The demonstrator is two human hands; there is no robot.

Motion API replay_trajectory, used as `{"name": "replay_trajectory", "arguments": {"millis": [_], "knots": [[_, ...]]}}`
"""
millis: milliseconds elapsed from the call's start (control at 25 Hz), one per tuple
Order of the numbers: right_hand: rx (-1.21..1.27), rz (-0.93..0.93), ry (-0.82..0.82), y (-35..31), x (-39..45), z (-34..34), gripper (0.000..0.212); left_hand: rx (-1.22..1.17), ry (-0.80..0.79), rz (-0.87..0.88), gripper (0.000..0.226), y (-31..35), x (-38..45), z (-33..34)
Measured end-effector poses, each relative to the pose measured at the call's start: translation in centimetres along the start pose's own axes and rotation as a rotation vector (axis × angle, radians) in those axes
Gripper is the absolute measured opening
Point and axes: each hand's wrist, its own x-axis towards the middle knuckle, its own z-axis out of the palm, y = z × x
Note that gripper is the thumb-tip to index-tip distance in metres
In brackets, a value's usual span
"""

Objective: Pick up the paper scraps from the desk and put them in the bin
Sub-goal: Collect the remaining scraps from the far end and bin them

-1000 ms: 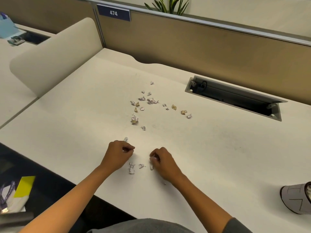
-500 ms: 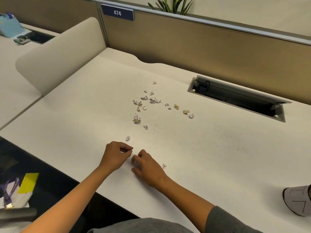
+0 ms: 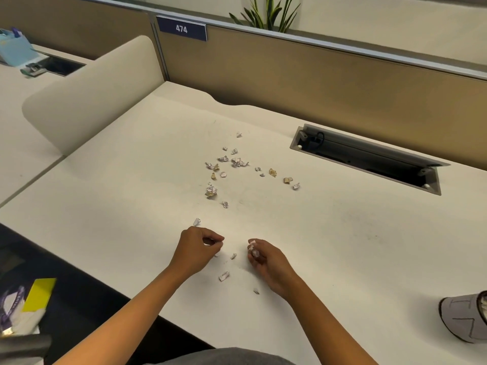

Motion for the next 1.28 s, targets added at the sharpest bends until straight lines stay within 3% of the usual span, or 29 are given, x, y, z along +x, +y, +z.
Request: {"name": "replay_trajectory", "arguments": {"millis": [80, 160, 560, 800, 960, 1280], "knots": [[0.309, 0.121, 0.018, -0.5, -0.5, -0.9, 0.017, -0.008, -0.04, 0.024, 0.009, 1.1, -0.1, 1.1], [0.437, 0.153, 0.024, -0.9, -1.1, -1.5, 0.02, -0.013, -0.099, 0.066, 0.011, 2.5, -0.3, 2.6], [0.468, 0.065, 0.02, -1.9, -3.2, -4.0, 0.028, -0.025, -0.316, 0.242, 0.016, 8.5, -1.5, 9.2], [0.672, 0.037, 0.07, -2.7, -4.5, -6.3, 0.03, -0.218, -0.269, 0.165, 0.02, 9.6, -0.3, 10.5], [0.702, -0.014, 0.137, -3.4, -5.7, -8.6, 0.027, 0.003, -0.258, 0.186, 0.025, 9.2, 1.0, 11.6], [0.644, -0.264, 0.254, -7.8, -10.7, -14.2, 0.026, 0.304, -0.56, 0.212, 0.056, 7.2, 2.4, 14.2]]}}
